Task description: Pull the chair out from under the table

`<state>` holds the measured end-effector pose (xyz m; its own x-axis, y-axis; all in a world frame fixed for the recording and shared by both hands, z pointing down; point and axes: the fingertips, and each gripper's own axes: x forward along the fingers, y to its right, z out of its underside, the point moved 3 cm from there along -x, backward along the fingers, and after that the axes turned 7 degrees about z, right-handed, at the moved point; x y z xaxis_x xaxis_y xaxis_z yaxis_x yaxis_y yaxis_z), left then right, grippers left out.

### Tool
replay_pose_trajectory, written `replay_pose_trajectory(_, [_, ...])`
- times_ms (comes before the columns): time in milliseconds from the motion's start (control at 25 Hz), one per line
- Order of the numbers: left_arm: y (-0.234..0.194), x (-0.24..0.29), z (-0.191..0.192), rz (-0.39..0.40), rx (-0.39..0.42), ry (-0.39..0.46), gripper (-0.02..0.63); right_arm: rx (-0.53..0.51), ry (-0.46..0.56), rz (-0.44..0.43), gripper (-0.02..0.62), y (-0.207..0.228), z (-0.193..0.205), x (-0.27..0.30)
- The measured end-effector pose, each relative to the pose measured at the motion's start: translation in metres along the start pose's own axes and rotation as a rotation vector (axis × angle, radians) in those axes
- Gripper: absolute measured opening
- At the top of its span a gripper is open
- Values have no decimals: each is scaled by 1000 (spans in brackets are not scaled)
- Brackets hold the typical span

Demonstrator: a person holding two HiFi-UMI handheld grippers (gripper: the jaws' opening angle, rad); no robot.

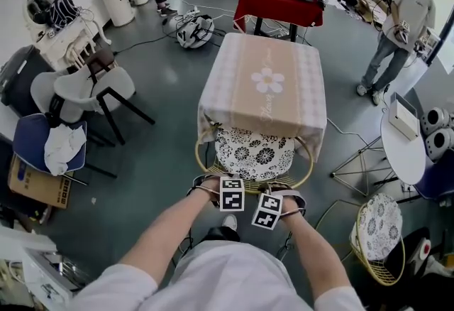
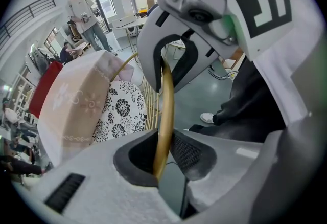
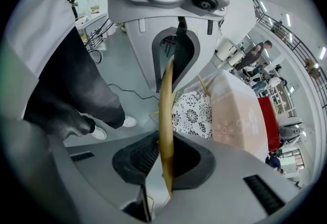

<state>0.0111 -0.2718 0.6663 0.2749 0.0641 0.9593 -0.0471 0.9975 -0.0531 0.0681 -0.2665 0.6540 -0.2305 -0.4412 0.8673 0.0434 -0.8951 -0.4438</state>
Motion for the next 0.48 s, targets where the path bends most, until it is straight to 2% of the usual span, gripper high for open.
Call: replay_pose_trajectory(480, [36, 3, -1, -12, -10, -1, 74, -14, 8, -5, 49, -32, -1, -15])
